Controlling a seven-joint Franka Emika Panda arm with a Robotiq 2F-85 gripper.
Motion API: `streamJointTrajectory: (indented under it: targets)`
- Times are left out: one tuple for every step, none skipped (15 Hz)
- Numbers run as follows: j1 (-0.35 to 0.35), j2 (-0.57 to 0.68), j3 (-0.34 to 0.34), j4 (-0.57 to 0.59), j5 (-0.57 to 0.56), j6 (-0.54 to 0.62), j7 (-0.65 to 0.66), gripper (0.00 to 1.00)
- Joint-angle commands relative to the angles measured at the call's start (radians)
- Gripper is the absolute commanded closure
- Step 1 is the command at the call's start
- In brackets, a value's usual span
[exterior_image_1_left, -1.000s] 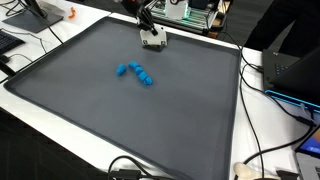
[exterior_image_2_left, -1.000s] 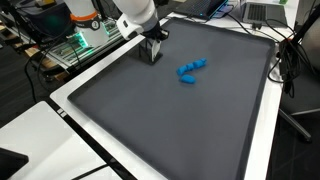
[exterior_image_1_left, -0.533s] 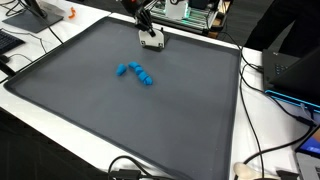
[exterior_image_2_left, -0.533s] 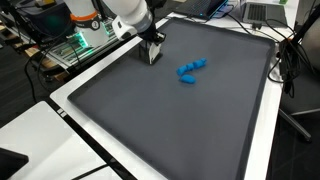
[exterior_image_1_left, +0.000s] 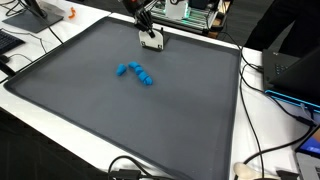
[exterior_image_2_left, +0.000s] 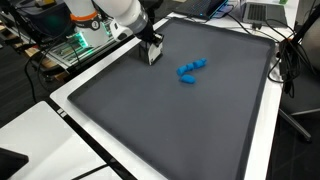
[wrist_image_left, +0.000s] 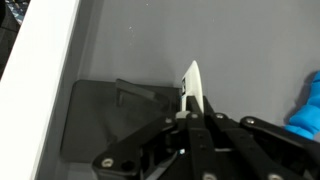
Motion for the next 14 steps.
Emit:
streamJointTrajectory:
  targets:
    - [-0.002, -0.026, 0.005, -0.046, 0.052, 0.045, -0.045, 0.99]
    - [-0.001, -0.026, 0.005, -0.049, 0.053, 0.047, -0.052, 0.99]
    - [-0.001, -0.027, 0.005, -0.051, 0.054, 0.045, -0.058, 0.99]
    - [-0.001, -0.026, 0.005, -0.054, 0.049, 0.040, -0.061, 0.99]
    - [-0.001, -0.025, 0.006, -0.056, 0.039, 0.042, -0.058, 0.99]
    - [0.000, -0.025, 0.006, -0.057, 0.034, 0.040, -0.062, 0.99]
    - [0.000, -0.025, 0.006, -0.058, 0.033, 0.038, -0.065, 0.99]
    - [0.000, -0.024, 0.006, -0.058, 0.031, 0.040, -0.066, 0.99]
    - [0.001, -0.022, 0.007, -0.059, 0.026, 0.045, -0.061, 0.99]
    - [0.002, -0.019, 0.008, -0.059, 0.021, 0.049, -0.054, 0.99]
    - [0.003, -0.019, 0.009, -0.060, 0.026, 0.055, -0.055, 0.99]
    - [0.006, -0.018, 0.011, -0.061, 0.023, 0.067, -0.047, 0.99]
    - [0.008, -0.018, 0.014, -0.061, 0.027, 0.074, -0.051, 0.99]
    - [0.010, -0.017, 0.017, -0.062, 0.027, 0.083, -0.048, 0.99]
